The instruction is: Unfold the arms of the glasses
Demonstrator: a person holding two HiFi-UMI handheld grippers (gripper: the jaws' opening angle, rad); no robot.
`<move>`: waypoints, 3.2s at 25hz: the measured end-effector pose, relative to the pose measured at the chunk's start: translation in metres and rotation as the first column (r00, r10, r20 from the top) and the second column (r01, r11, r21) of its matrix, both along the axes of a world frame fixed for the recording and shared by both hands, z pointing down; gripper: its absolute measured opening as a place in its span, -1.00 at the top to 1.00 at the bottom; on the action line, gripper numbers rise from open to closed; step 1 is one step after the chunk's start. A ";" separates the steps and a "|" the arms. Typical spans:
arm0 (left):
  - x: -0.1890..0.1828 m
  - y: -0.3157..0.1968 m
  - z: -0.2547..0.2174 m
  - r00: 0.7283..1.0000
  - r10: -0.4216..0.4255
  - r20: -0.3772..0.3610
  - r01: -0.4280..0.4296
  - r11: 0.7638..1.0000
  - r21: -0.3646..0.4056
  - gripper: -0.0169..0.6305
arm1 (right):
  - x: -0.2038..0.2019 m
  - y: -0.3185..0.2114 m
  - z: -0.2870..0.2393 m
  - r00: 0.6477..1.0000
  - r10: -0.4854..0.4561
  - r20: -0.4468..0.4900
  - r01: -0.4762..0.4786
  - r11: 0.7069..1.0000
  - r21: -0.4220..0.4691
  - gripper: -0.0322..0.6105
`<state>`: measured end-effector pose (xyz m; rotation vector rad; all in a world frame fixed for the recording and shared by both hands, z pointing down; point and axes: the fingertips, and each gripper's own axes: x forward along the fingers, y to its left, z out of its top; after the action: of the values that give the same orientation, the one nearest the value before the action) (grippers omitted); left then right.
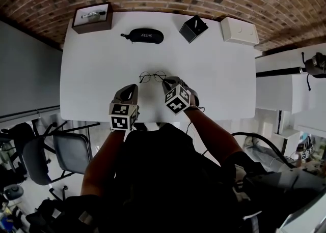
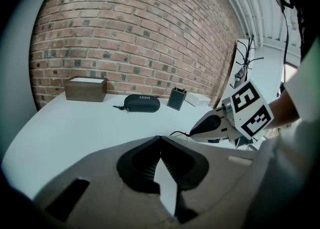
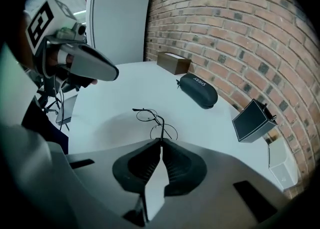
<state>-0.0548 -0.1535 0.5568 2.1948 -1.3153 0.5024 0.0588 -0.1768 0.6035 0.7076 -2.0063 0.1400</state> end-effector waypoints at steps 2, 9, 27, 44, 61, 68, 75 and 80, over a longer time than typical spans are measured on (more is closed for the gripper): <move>0.000 0.001 -0.001 1.000 0.009 0.004 -0.009 1.000 0.003 0.92 | 0.001 0.000 0.000 1.000 0.016 0.013 -0.016 1.000 -0.011 0.84; 0.001 0.002 -0.001 1.000 0.013 -0.002 -0.013 1.000 0.003 0.92 | 0.007 0.007 0.022 1.000 0.025 -0.005 -0.025 0.999 -0.039 0.84; -0.006 0.003 0.002 1.000 -0.009 -0.005 0.008 1.000 -0.008 0.92 | -0.010 0.014 0.008 0.996 0.023 0.088 -0.022 1.000 -0.007 0.83; -0.041 0.022 0.007 0.996 -0.088 0.005 0.088 0.996 -0.026 0.92 | -0.094 0.022 0.033 0.947 -0.312 -0.082 0.318 0.946 0.066 0.59; -0.056 0.037 0.013 0.992 -0.123 0.012 0.123 0.992 -0.031 0.92 | -0.111 0.021 0.045 0.830 -0.488 -0.270 0.536 0.832 0.145 0.73; -0.052 0.035 0.011 0.994 -0.107 0.007 0.107 0.994 -0.030 0.92 | -0.109 0.020 0.024 0.870 -0.448 -0.207 0.487 0.846 0.217 0.78; -0.041 0.028 0.010 0.998 -0.065 0.003 0.065 0.998 -0.026 0.92 | -0.102 0.019 0.001 0.905 -0.405 -0.127 0.425 0.858 0.287 0.80; -0.031 0.021 0.010 0.999 -0.035 -0.001 0.035 0.999 -0.030 0.92 | -0.093 0.021 -0.011 0.925 -0.373 -0.073 0.377 0.873 0.308 0.81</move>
<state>-0.0861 -0.1320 0.5669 2.1438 -1.3347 0.5030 -0.0342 -0.1559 0.5920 0.4959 -2.1387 -0.4273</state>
